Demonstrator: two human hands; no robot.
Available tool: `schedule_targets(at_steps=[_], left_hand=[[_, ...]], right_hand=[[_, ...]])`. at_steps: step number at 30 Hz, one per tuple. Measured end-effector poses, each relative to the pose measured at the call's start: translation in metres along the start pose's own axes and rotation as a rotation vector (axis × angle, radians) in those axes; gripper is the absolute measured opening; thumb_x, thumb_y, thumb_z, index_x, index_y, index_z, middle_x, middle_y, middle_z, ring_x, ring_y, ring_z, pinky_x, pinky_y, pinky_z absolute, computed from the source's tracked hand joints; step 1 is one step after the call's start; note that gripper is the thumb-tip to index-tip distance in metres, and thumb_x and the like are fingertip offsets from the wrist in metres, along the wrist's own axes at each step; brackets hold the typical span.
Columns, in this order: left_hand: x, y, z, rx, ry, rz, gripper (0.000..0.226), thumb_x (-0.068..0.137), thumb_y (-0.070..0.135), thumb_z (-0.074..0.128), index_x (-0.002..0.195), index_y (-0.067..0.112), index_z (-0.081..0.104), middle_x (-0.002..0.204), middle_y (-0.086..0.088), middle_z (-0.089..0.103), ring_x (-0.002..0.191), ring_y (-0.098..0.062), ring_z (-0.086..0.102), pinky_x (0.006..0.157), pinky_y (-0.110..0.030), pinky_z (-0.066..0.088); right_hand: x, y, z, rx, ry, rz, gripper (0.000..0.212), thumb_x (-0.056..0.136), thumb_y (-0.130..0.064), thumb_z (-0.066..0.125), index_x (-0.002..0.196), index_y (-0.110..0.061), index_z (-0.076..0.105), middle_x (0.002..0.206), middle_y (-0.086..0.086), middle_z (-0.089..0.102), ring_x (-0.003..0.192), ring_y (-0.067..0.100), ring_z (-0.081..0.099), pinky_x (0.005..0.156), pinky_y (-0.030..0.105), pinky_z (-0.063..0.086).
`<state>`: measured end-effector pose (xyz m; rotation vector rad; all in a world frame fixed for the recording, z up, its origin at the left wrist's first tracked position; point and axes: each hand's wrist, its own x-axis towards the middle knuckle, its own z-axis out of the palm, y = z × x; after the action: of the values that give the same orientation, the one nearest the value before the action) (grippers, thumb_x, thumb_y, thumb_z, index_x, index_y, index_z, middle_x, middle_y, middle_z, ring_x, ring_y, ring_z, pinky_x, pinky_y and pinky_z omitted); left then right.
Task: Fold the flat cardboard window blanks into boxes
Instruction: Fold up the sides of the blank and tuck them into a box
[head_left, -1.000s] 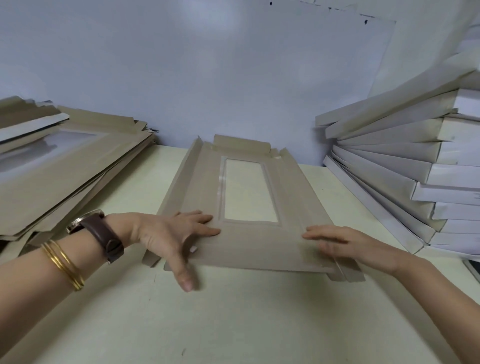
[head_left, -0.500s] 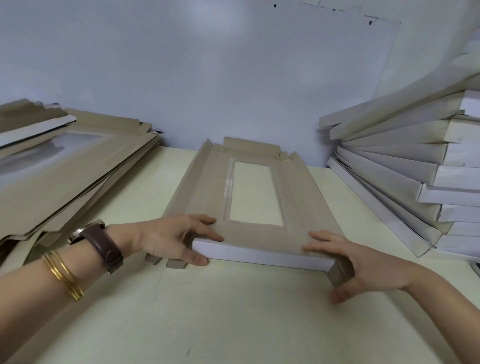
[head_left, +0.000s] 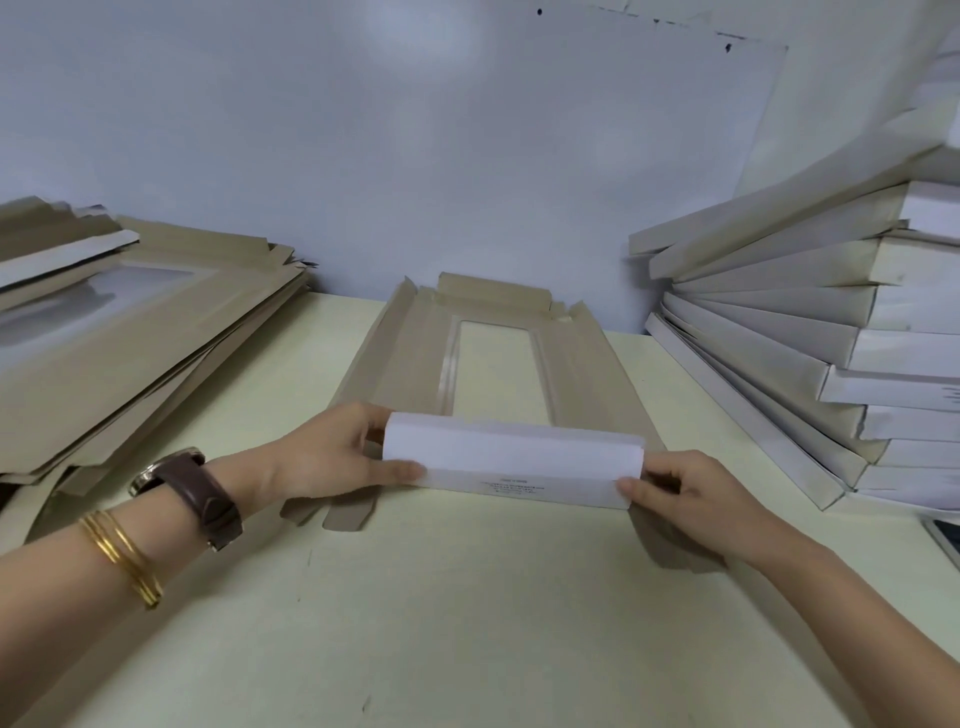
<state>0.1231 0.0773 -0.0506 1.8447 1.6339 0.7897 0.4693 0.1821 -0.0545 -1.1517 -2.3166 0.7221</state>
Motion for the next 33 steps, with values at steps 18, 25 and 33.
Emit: schedule_targets(at_steps=[18,25,33], left_hand=[[0.03,0.016,0.055,0.822,0.013,0.133,0.064,0.094,0.013,0.036,0.153,0.018,0.015,0.161,0.003,0.01,0.149,-0.013,0.003,0.119,-0.039,-0.003],[0.046,0.026,0.084,0.744,-0.056,0.113,0.06,0.102,0.035,0.023,0.155,0.017,-0.001,0.162,0.001,0.0,0.149,-0.019,-0.003,0.121,-0.037,0.001],[0.051,0.02,0.084,0.706,-0.187,-0.015,0.06,0.103,0.036,0.015,0.153,0.014,-0.01,0.162,-0.002,-0.012,0.148,-0.016,-0.01,0.121,-0.033,-0.003]], right_hand=[[0.022,-0.026,0.045,-0.699,0.132,0.0,0.053,0.096,-0.02,0.037,0.147,-0.01,0.026,0.155,0.008,0.025,0.142,0.025,0.02,0.115,0.031,0.017],[0.039,-0.072,0.099,-0.394,-0.156,-0.108,0.068,0.102,-0.049,0.017,0.154,-0.006,0.007,0.163,0.006,-0.001,0.148,0.013,-0.013,0.118,0.025,-0.009],[0.04,-0.058,0.1,-0.421,-0.33,-0.005,0.077,0.094,-0.059,0.005,0.155,-0.012,0.0,0.163,0.0,-0.004,0.148,0.009,-0.008,0.121,0.031,-0.003]])
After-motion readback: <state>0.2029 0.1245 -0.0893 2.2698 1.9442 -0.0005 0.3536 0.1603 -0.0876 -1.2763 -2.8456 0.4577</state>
